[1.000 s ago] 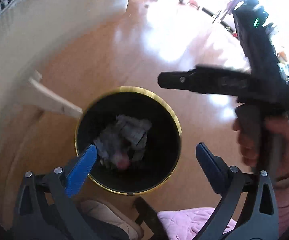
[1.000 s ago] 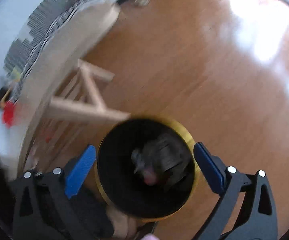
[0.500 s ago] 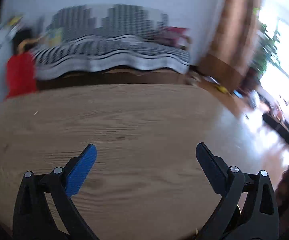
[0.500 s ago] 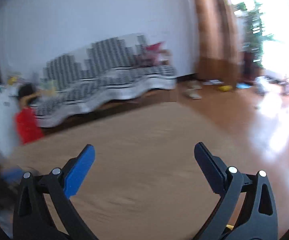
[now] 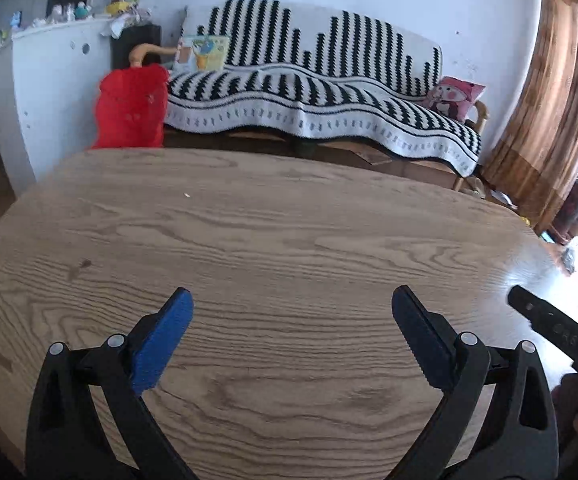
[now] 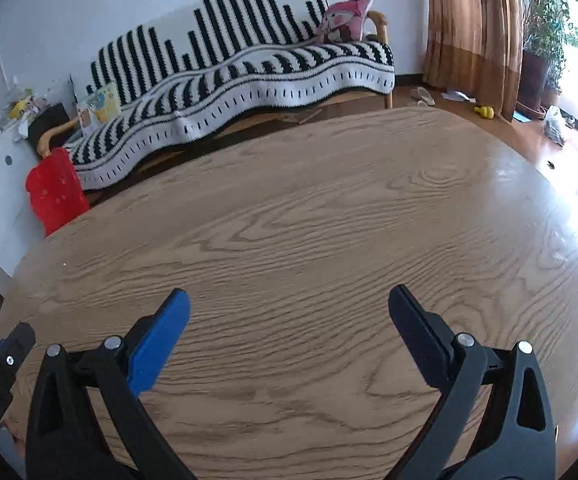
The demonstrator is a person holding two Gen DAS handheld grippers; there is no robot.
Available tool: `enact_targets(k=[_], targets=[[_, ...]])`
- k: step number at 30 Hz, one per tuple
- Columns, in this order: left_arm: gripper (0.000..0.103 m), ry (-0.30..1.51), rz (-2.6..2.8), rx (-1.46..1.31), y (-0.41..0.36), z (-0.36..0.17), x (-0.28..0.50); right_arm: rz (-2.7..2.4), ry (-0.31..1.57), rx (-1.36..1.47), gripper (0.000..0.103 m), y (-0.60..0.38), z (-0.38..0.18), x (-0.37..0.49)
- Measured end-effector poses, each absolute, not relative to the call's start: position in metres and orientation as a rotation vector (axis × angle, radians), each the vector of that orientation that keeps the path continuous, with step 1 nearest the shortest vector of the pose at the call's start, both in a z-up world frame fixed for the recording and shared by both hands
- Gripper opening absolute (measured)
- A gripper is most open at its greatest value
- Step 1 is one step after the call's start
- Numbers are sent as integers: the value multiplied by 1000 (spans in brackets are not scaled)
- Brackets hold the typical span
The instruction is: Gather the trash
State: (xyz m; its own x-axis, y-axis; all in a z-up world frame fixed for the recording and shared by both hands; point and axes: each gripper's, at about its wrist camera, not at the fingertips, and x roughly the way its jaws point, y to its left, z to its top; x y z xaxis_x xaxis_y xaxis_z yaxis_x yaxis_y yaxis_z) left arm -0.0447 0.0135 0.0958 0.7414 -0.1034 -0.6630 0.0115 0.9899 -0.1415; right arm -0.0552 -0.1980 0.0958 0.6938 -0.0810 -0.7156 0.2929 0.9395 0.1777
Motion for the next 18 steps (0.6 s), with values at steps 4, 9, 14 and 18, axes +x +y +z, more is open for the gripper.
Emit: enact_targets(k=[4,9,14,18], targets=[[97,756,-81,-114,14,89,-46,-229,831,267,96,-207,85,-57],[97,787,-126,-50,7,89,-47,-155,856,270,96,-205,77,-68],[97,796,-148,-20,-1,86,-54,-121,864,267,96,-204,77,-71],[97,785,-160,27,-14,84,-60,-98,860,255,96,-204,79,-74]])
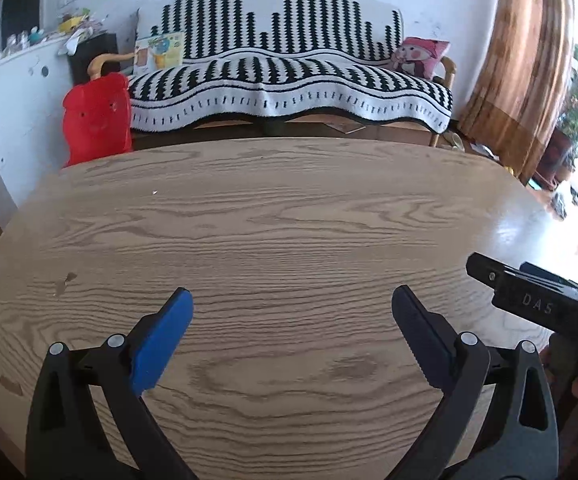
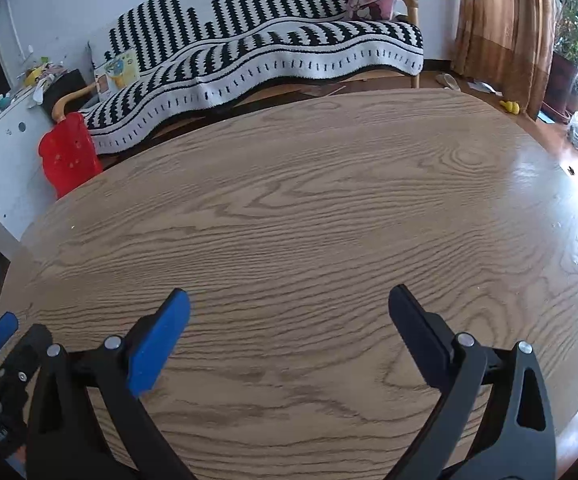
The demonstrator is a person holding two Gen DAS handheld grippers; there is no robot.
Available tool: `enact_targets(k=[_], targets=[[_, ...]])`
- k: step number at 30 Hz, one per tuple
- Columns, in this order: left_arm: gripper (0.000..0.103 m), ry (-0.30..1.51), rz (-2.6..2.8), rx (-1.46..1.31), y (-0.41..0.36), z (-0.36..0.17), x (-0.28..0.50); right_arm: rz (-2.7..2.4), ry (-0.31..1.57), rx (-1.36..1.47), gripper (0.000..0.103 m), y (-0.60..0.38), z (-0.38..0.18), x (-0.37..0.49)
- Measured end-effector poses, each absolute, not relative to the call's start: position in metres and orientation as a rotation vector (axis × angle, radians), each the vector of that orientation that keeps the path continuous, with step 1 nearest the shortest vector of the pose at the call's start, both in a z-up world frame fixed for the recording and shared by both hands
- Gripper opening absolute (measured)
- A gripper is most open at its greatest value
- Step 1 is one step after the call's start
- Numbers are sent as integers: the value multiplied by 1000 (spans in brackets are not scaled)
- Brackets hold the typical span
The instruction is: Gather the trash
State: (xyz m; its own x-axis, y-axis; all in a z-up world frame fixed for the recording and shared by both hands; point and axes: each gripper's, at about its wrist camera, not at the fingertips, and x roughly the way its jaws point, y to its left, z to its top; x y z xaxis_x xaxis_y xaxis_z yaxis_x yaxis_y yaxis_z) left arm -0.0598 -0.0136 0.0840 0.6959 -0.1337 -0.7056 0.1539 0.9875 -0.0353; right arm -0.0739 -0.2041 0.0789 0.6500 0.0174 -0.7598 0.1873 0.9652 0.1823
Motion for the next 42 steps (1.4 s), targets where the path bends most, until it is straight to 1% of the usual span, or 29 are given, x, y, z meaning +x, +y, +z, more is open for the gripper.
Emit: enact_targets(k=[12,20,24,36,42], targets=[[97,818,-148,27,-27,76,-56,-148,844,236,96,-223,79,-80],[97,776,-122,58,-36,76,-64,-167,857,243,96,-228,76,-81],[97,785,-136,90,-42,74,-64,-156,856,225,96,-224,77,-82],[97,828,-111,52,-34,71,-61,-155,857,216,96,-221,77,-82],[97,817,-97,86,-36,71,-62,-146,860,211,96,-221,77,-81]])
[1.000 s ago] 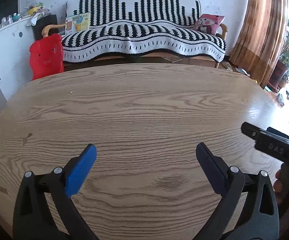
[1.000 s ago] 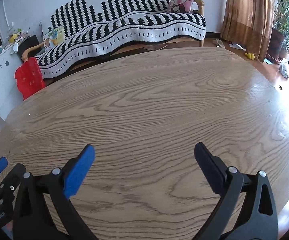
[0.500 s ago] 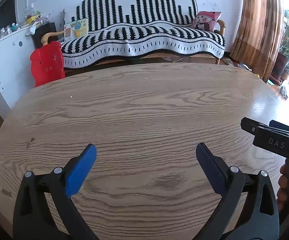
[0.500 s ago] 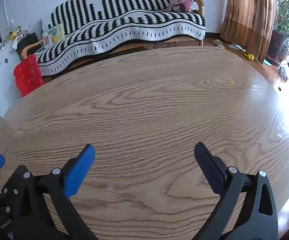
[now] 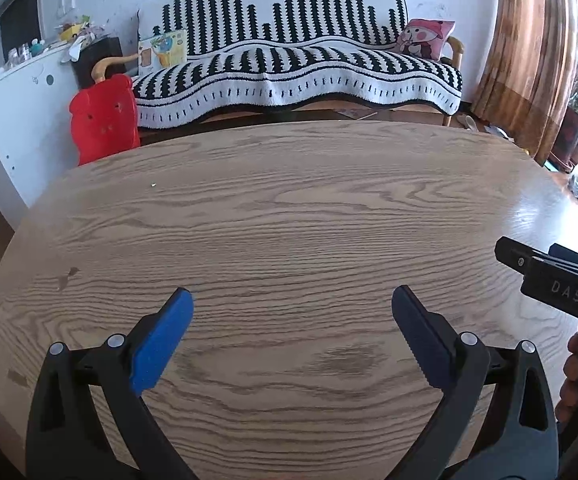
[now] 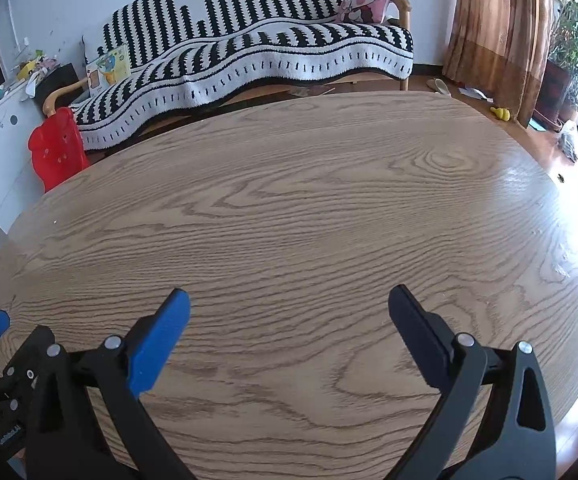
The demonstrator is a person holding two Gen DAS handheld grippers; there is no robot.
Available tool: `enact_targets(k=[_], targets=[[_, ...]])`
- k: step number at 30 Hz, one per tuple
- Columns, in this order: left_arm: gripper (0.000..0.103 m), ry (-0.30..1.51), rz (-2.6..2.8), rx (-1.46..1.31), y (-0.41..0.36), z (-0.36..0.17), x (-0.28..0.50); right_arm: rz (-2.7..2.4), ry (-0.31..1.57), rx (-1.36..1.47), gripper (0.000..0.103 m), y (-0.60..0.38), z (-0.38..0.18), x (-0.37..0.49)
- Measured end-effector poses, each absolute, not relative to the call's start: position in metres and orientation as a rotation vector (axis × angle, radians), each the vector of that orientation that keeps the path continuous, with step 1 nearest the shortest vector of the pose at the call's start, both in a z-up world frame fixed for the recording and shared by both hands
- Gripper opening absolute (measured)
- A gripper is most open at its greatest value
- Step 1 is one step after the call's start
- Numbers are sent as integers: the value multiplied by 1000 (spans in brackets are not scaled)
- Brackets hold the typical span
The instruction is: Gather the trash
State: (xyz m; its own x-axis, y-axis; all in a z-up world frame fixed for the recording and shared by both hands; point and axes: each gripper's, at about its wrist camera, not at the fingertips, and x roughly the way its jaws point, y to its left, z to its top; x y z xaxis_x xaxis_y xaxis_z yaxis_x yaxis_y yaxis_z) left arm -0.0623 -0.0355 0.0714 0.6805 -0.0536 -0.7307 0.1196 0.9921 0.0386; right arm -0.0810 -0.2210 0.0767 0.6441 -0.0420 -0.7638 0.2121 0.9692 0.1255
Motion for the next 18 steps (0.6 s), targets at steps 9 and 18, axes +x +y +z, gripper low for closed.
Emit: enact_targets(k=[9,18], targets=[[97,823,-96,78,-42,72,-64,-132,865,231,96,-218,76,-79],[97,822,-104,126,-53,69,-64,-119,868,224,96,-217,76,-80]])
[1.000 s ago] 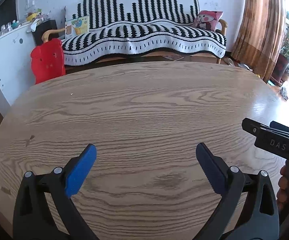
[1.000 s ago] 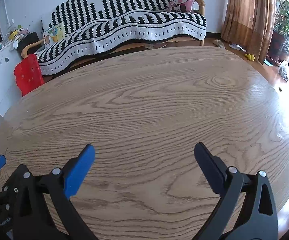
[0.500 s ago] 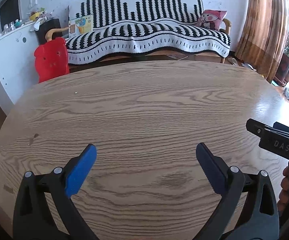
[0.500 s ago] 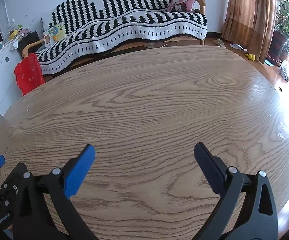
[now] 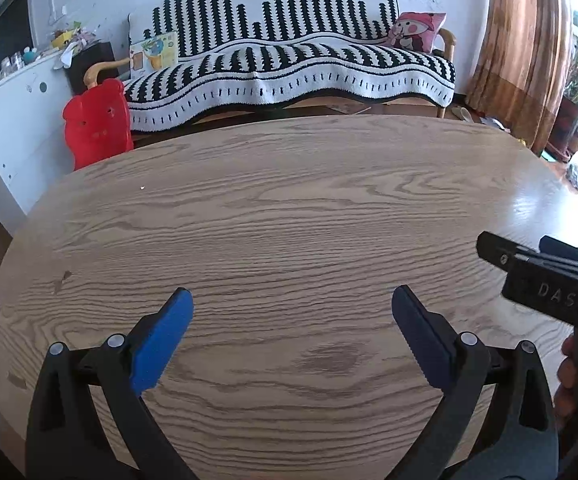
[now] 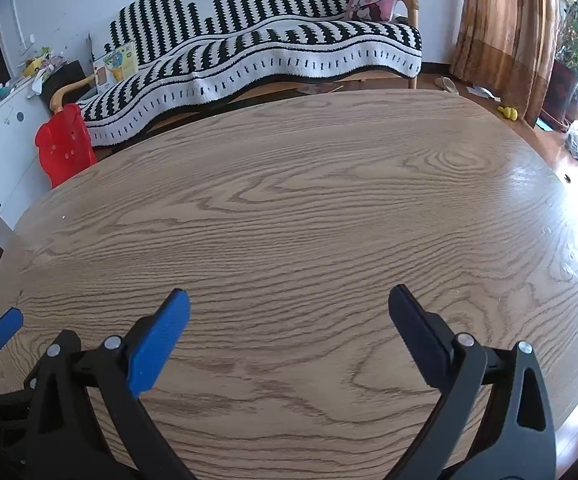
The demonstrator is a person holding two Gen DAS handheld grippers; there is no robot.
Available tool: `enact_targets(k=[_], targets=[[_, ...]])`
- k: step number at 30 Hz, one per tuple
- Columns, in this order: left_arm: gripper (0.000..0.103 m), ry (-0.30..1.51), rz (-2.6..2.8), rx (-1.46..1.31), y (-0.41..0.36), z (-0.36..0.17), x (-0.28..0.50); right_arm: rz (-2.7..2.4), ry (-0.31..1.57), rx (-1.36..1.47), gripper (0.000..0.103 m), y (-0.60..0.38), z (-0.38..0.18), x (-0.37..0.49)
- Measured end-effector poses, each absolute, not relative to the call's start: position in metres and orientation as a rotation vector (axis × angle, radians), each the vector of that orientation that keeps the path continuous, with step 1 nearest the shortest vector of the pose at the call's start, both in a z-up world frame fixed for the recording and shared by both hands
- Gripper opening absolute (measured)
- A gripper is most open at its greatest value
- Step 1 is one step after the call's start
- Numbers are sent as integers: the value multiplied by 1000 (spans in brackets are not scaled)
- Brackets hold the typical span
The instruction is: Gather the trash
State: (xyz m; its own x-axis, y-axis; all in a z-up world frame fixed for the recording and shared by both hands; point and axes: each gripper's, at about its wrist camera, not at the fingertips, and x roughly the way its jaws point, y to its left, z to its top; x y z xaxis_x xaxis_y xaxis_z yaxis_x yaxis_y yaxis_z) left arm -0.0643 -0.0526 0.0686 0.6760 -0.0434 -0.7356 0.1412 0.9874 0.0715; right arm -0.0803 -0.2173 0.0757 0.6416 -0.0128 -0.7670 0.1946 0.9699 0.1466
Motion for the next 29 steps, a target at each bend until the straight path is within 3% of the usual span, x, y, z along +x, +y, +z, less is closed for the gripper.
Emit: enact_targets(k=[29], targets=[[97,816,-98,229,-70,56,-59,-124,886,264,96,-226,74,-85]])
